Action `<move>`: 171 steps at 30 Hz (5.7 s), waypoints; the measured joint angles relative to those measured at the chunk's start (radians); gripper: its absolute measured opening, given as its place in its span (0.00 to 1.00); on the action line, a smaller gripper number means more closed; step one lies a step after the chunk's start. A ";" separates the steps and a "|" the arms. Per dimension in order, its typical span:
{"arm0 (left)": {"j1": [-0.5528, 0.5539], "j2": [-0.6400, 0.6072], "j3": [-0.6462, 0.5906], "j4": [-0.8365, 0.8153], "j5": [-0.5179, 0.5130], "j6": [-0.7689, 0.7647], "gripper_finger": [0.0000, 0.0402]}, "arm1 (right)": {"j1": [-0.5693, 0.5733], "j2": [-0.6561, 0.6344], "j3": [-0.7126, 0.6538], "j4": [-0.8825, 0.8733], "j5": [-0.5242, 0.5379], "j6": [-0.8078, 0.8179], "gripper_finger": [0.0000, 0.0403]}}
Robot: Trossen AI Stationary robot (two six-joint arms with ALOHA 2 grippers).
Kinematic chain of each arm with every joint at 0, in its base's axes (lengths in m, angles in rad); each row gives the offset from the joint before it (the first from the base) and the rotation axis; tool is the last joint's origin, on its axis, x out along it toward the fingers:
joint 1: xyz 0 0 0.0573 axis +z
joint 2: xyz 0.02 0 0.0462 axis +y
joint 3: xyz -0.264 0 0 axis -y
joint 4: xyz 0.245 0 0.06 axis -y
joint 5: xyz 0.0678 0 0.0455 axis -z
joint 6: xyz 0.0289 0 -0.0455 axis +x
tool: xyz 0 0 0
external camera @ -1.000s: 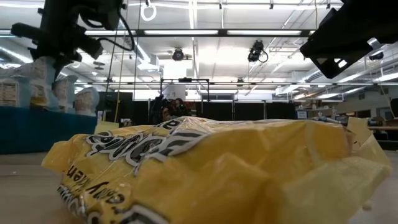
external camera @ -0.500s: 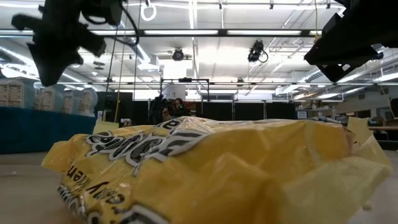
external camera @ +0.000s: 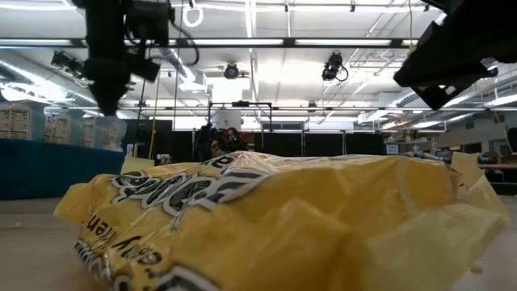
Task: Sort Maruchan noodles
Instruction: Adjust the blue noodle packs in the blue bin
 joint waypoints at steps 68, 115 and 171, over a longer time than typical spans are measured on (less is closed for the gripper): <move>-0.059 0.097 0.022 0.022 -0.100 -0.440 0.03 | 0.096 0.000 0.000 -0.021 0.008 0.074 0.16; -0.562 0.304 0.150 -0.055 -0.093 -0.743 0.03 | 0.062 0.000 0.000 -0.036 -0.021 0.115 0.16; -0.661 0.196 0.141 -0.285 0.061 -1.001 0.03 | 0.136 0.000 0.000 -0.047 0.059 0.151 0.16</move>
